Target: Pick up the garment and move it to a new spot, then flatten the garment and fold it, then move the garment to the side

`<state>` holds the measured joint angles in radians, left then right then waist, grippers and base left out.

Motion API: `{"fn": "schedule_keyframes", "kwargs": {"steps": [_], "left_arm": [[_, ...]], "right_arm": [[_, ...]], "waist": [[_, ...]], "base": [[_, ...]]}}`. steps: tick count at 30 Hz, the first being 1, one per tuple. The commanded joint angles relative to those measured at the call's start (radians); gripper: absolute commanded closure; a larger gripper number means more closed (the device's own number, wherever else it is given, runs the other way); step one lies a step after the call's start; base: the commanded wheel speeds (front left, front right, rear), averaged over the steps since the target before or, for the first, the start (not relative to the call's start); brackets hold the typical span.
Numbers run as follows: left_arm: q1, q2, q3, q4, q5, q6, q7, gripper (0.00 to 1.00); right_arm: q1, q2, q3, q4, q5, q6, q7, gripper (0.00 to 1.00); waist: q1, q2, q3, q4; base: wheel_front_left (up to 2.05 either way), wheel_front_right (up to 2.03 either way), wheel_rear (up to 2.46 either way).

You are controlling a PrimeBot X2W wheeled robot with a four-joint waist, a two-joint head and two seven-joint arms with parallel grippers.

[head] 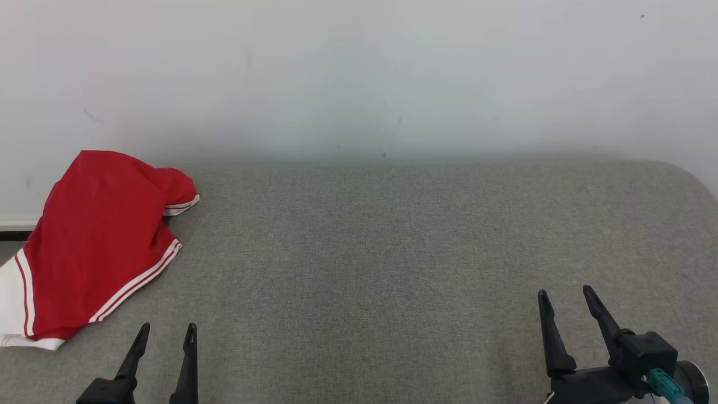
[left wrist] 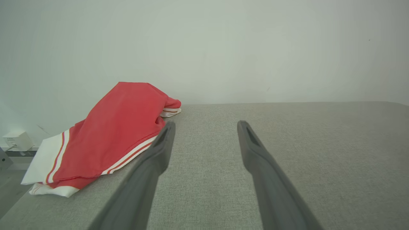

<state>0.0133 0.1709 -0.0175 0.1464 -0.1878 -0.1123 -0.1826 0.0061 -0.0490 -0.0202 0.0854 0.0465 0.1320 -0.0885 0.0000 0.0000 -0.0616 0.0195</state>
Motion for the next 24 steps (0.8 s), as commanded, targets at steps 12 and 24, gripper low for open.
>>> {"fn": "schedule_keyframes", "kwargs": {"steps": [12, 24], "left_arm": [[-0.015, 0.018, 0.001, 0.006, -0.055, -0.006, 0.027, 0.0], [-0.017, 0.02, -0.009, 0.013, -0.065, 0.004, 0.029, 0.0]], "right_arm": [[0.012, -0.002, -0.014, -0.001, 0.014, -0.002, 0.003, 0.0], [0.014, -0.002, -0.012, 0.006, 0.038, -0.002, 0.006, 0.0]], "waist": [[0.0, 0.0, 0.007, -0.003], [0.0, 0.0, 0.009, 0.001]], "base": [[0.0, 0.0, 0.0], [0.0, 0.0, 0.0]]}}
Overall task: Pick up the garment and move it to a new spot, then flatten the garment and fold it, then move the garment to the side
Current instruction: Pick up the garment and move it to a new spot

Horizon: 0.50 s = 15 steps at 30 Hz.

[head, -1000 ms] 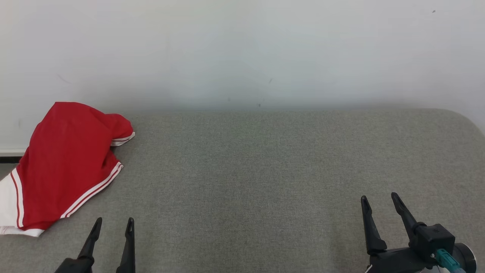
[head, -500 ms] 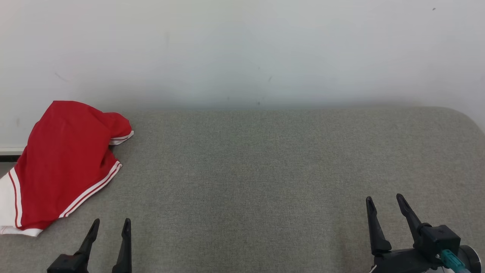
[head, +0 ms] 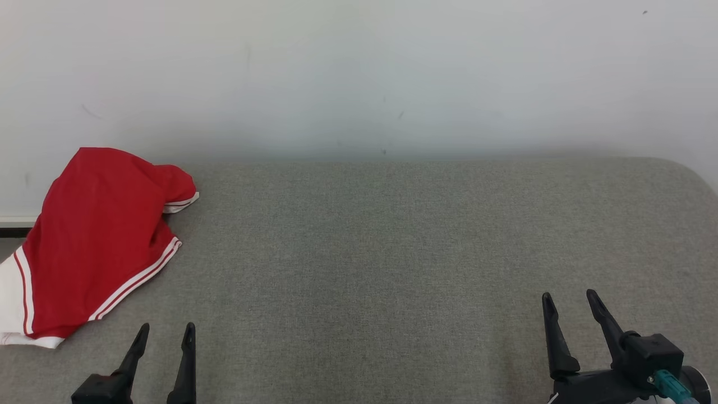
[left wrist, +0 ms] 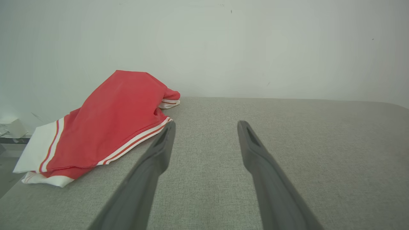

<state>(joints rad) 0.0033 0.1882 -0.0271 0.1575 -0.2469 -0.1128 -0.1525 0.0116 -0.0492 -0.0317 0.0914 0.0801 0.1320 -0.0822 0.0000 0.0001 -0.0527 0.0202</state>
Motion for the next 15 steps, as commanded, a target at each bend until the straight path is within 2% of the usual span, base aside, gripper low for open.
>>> {"fn": "schedule_keyframes", "kwargs": {"steps": [1, 15], "left_arm": [[-0.007, 0.003, 0.0, 0.002, -0.007, 0.006, -0.002, 0.0], [-0.007, 0.012, -0.008, 0.013, -0.019, 0.011, -0.009, 0.0]], "right_arm": [[0.008, -0.002, -0.001, 0.001, 0.008, -0.002, 0.0, 0.0], [0.003, -0.002, 0.007, 0.012, 0.055, -0.002, -0.002, 0.0]], "waist": [[0.0, -0.0001, 0.0, 0.001], [0.0, -0.0001, -0.006, 0.01]], "base": [[0.0, 0.0, 0.0], [0.0, 0.0, 0.0]]}}
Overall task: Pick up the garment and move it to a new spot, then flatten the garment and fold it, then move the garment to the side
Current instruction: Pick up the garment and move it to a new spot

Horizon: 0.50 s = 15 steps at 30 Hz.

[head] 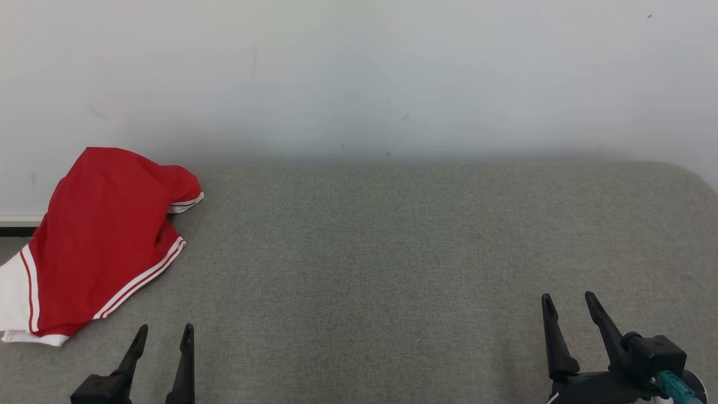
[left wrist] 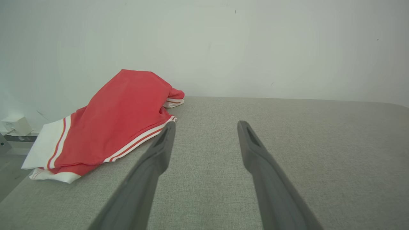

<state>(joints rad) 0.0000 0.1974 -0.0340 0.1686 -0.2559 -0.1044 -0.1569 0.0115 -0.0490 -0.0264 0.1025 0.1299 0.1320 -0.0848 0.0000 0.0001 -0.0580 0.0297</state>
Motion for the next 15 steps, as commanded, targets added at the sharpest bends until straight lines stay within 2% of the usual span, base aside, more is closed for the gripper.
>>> {"fn": "schedule_keyframes", "kwargs": {"steps": [1, 9, 15], "left_arm": [[-0.003, 0.004, -0.001, 0.002, -0.011, 0.004, -0.005, 0.0], [-0.01, 0.013, -0.006, 0.008, -0.017, 0.006, -0.007, 0.0], [-0.004, 0.021, -0.009, 0.01, -0.014, 0.011, -0.009, 0.0]], "right_arm": [[0.003, -0.002, 0.002, 0.001, 0.009, -0.002, 0.0, 0.0], [0.007, -0.002, 0.008, 0.007, 0.025, -0.002, -0.005, 0.0], [0.011, -0.002, 0.013, 0.017, 0.035, -0.002, -0.012, 0.0]], "waist": [[0.0, -0.0001, -0.001, 0.001], [0.0, -0.0001, 0.002, 0.025], [0.0, -0.0001, 0.0, 0.074]], "base": [[0.0, 0.0, 0.0], [0.0, 0.0, 0.0], [0.0, 0.0, 0.0]]}}
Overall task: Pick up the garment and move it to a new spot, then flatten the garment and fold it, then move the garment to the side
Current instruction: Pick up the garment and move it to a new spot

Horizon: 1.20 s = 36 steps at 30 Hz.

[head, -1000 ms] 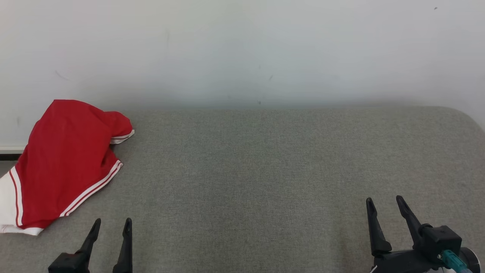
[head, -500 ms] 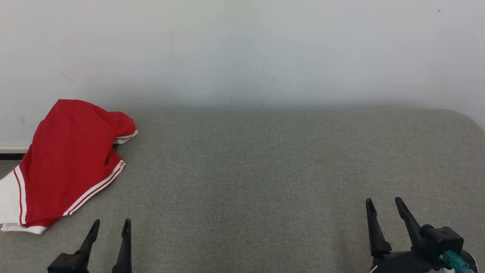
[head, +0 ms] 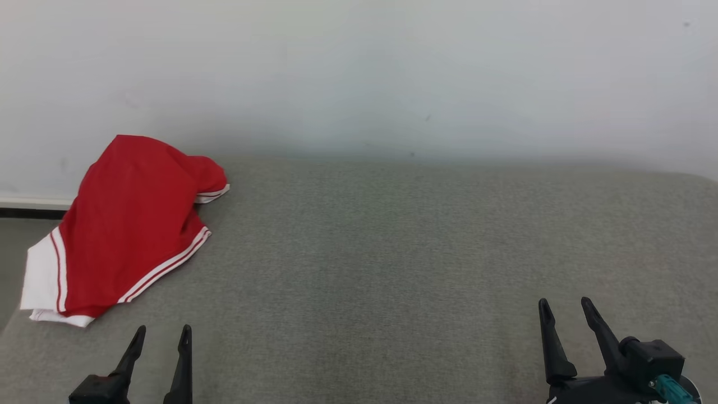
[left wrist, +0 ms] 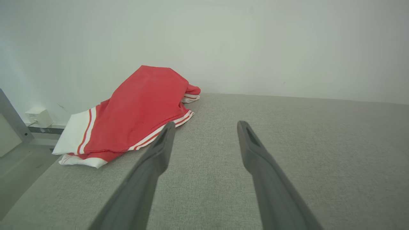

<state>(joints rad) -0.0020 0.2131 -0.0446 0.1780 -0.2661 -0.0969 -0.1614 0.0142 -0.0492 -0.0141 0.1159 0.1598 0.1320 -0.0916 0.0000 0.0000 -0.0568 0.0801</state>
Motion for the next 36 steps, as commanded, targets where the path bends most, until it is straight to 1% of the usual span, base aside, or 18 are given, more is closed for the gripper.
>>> {"fn": "schedule_keyframes", "kwargs": {"steps": [1, 13, 14, 16, 23, 24, 28, 36], "left_arm": [[-0.001, 0.006, -0.001, 0.001, -0.004, 0.005, -0.005, 0.0], [0.022, 0.025, -0.003, -0.008, 0.001, 0.024, -0.005, 0.0], [0.022, 0.025, -0.003, -0.008, 0.001, 0.024, -0.005, 0.0], [0.022, 0.031, -0.002, -0.013, 0.004, 0.027, -0.003, 0.0], [0.045, 0.04, 0.007, -0.03, 0.009, 0.053, -0.001, 0.0], [0.047, 0.045, 0.01, -0.035, 0.009, 0.06, 0.0, 0.0], [0.061, 0.054, 0.026, -0.046, -0.001, 0.073, -0.002, 0.0], [0.084, 0.062, 0.054, -0.063, -0.01, 0.101, -0.015, 0.0]], "right_arm": [[0.008, -0.002, -0.001, 0.005, 0.009, -0.002, -0.007, 0.0], [0.015, -0.002, 0.007, 0.037, 0.035, -0.002, -0.023, 0.0], [0.015, -0.002, 0.007, 0.037, 0.035, -0.002, -0.023, 0.0], [0.016, -0.002, 0.009, 0.042, 0.04, -0.002, -0.025, 0.0], [0.014, -0.002, 0.019, 0.059, 0.054, -0.002, -0.04, 0.0], [0.013, -0.002, 0.021, 0.064, 0.057, -0.002, -0.043, 0.0], [0.004, -0.002, 0.036, 0.073, 0.061, -0.002, -0.047, 0.0], [-0.026, -0.002, 0.055, 0.092, 0.057, -0.002, -0.051, 0.0]], "waist": [[0.0, 0.0, -0.002, 0.036], [0.0, 0.0, -0.017, 0.213], [0.0, 0.0, -0.017, 0.213], [0.0, 0.0, -0.018, 0.245], [0.0, 0.0, -0.022, 0.34], [0.0, 0.0, -0.024, 0.362], [0.0, 0.0, -0.02, 0.393], [0.0, 0.0, -0.002, 0.407]], "base": [[0.0, 0.0, 0.0], [0.0, 0.0, 0.0], [0.0, 0.0, 0.0], [0.0, 0.0, 0.0], [0.0, 0.0, 0.0], [0.0, 0.0, 0.0], [0.0, 0.0, 0.0], [0.0, 0.0, 0.0]]}}
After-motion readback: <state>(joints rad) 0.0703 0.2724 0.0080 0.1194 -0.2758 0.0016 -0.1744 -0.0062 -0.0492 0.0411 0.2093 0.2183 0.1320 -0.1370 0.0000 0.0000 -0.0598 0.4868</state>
